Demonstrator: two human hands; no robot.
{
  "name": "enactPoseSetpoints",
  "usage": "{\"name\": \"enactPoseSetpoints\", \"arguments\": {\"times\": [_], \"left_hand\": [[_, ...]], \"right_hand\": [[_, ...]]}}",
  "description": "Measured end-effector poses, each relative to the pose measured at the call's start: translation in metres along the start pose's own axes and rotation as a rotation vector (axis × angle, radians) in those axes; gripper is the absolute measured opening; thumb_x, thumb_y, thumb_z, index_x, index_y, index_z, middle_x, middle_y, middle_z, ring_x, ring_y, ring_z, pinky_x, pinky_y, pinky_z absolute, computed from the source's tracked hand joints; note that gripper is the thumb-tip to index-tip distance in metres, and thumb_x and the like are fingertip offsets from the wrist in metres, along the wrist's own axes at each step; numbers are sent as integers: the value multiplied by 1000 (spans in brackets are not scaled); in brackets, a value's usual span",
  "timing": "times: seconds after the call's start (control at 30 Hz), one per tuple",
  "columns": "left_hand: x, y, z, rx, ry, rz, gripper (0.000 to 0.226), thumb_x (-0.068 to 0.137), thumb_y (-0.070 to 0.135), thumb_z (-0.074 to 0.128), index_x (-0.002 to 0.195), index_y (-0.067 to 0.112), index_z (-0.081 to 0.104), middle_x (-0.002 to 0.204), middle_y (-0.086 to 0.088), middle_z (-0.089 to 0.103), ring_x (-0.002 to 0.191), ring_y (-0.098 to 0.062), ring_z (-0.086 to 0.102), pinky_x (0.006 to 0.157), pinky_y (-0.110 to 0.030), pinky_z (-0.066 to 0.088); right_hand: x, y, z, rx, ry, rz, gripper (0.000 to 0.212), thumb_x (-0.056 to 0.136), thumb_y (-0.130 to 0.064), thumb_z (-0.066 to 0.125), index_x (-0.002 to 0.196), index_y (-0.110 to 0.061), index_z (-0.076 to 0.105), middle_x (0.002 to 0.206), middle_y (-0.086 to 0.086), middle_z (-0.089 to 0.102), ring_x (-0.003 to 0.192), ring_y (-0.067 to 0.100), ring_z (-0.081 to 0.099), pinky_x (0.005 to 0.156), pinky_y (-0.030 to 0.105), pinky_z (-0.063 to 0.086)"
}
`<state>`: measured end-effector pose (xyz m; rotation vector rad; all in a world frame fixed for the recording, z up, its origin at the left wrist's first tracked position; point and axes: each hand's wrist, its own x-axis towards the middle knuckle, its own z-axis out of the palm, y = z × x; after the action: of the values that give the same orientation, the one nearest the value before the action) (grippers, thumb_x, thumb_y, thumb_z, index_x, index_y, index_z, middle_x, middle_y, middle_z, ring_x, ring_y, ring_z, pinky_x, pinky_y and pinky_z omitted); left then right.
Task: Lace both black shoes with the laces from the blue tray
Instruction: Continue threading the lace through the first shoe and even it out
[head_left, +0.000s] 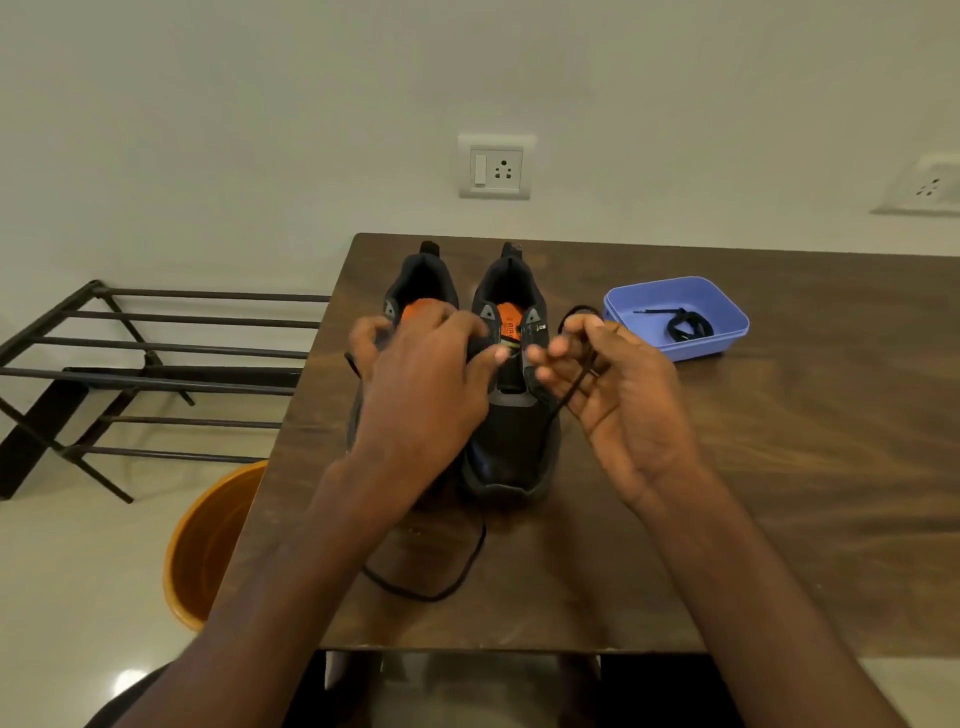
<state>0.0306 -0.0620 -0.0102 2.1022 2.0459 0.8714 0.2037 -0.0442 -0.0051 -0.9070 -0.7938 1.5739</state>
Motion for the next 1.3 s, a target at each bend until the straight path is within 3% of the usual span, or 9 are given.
{"name": "enactPoseSetpoints", "arguments": {"times": [0.13, 0.27, 0.4, 0.5, 0.6, 0.7, 0.83, 1.03, 1.3], "left_hand": [[-2, 9, -6, -896, -437, -201, 32, 108, 41, 44, 127, 20, 59, 101, -5, 77, 96, -13, 74, 87, -27, 56], [0, 3, -7, -1004, -533, -212, 28, 105, 21, 58, 133, 18, 55, 71, -3, 67, 81, -25, 76, 88, -32, 57], [8, -9, -2, -932, -232, -255, 12, 105, 15, 57, 115, 13, 63, 71, -1, 68, 62, -15, 66, 58, -21, 51], [9, -12, 9, -816, -108, -190, 8, 102, 18, 64, 107, 13, 63, 68, -3, 69, 53, -9, 59, 52, -17, 47], [12, -10, 19, -800, -84, -147, 16, 97, 20, 71, 105, 12, 60, 66, -5, 69, 50, -8, 59, 52, -18, 48], [16, -9, 26, -889, -45, -147, 18, 95, 21, 74, 103, 12, 60, 67, -10, 69, 49, -12, 59, 50, -20, 47], [19, -16, 33, -826, -5, -111, 9, 99, 18, 69, 99, 11, 63, 69, -9, 70, 53, -14, 62, 54, -19, 50], [19, -17, 38, -810, -46, -70, 2, 101, 11, 65, 102, 10, 66, 74, -5, 72, 61, -12, 67, 57, -18, 51], [12, -25, 46, -249, -117, -143, 20, 96, 35, 71, 109, 28, 56, 88, 9, 63, 80, -6, 61, 79, -28, 54]], "right_hand": [[5, 3, 4, 324, -101, -17, 21, 109, -16, 42, 107, -8, 62, 111, 13, 73, 124, 30, 65, 103, 35, 53], [12, 1, -11, 280, 32, -30, 19, 108, -18, 47, 104, -10, 63, 107, 10, 75, 121, 27, 68, 102, 36, 56], [19, 8, -40, -734, 410, 6, 42, 102, -47, 58, 89, -9, 71, 79, 8, 74, 83, 29, 73, 71, 39, 58], [21, 17, -44, -1302, 537, -202, 43, 92, -56, 66, 91, -14, 59, 96, 5, 66, 91, 24, 63, 73, 39, 49], [20, 19, -25, -1145, 231, -580, 24, 95, -33, 72, 114, -27, 58, 119, -7, 56, 112, 16, 58, 88, 33, 51], [16, 29, -9, -890, -115, -424, 19, 98, -12, 67, 113, -22, 72, 107, -10, 72, 102, 7, 68, 88, 22, 56], [20, 35, -12, -774, 1, -361, 14, 95, -4, 70, 100, -14, 77, 84, -2, 77, 82, 10, 74, 73, 22, 58], [27, 39, -13, -836, -7, -361, 21, 91, -5, 74, 108, -17, 80, 95, -9, 79, 94, 3, 73, 87, 21, 58], [38, 50, -18, -1019, 163, -462, 17, 96, -15, 69, 105, -26, 78, 98, -13, 72, 94, -6, 65, 80, 9, 51]]}}
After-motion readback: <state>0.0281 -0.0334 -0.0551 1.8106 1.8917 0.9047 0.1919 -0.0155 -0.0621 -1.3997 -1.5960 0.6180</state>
